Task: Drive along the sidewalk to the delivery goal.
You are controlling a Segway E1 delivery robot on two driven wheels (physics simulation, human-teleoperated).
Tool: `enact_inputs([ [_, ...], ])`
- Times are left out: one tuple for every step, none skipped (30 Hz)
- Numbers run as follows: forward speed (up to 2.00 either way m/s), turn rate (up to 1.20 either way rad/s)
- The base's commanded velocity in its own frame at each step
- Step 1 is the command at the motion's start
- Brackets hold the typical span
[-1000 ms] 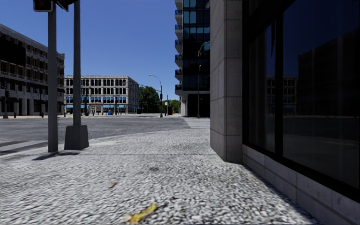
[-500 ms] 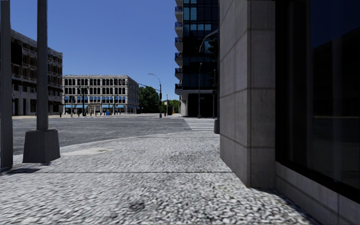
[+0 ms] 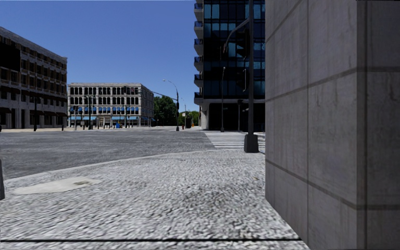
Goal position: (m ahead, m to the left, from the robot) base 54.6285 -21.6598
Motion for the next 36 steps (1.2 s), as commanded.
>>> enact_inputs([
  [2.0, 0.0],
  [2.0, 0.0],
  [2.0, 0.0],
  [2.0, 0.0],
  [2.0, 0.0],
  [2.0, 0.0],
  [2.0, 0.0],
  [2.0, 0.0],
  [2.0, 0.0],
  [2.0, 0.0],
  [2.0, 0.0],
  [2.0, 0.0],
  [2.0, 0.0],
  [2.0, 0.0],
  [2.0, 0.0],
  [2.0, 0.0],
  [2.0, 0.0],
  [2.0, 0.0],
  [2.0, 0.0],
  [2.0, 0.0],
  [2.0, 0.0],
  [2.0, -0.02],
  [2.0, -0.02],
  [2.0, -0.08],
  [2.0, -0.11],
  [2.0, -0.11],
  [2.0, -0.12],
  [2.0, -0.12],
  [2.0, -0.12],
  [2.0, -0.17],
  [2.0, -0.21],
  [2.0, -0.21],
  [2.0, -0.23],
  [2.0, -0.26],
  [2.0, -0.3],
  [2.0, -0.31],
])
